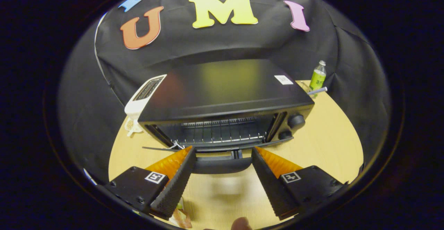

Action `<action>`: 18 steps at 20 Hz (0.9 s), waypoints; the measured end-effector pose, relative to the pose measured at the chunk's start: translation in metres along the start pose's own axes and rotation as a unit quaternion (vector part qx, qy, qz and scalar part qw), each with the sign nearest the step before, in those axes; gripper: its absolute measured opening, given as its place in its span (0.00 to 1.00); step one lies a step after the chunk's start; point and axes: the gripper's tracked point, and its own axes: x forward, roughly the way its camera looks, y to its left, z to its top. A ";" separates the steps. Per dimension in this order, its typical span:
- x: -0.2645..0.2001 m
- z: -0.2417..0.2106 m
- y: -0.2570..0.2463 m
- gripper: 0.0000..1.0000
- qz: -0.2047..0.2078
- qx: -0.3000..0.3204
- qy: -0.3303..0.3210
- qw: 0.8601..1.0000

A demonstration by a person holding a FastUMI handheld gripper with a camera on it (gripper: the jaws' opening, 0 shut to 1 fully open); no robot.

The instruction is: Open the toaster oven, put the food inside, and close the toaster oven door.

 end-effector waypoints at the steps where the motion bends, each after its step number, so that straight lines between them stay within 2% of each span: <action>1: -0.003 -0.010 -0.001 1.00 0.000 -0.002 0.005 1.000; 10: 0.003 -0.101 -0.013 1.00 0.022 0.002 0.101 0.995; 15: -0.014 -0.097 -0.015 1.00 0.040 -0.015 0.090 0.995; 18: -0.036 -0.092 -0.016 1.00 0.067 -0.021 0.092 0.993</action>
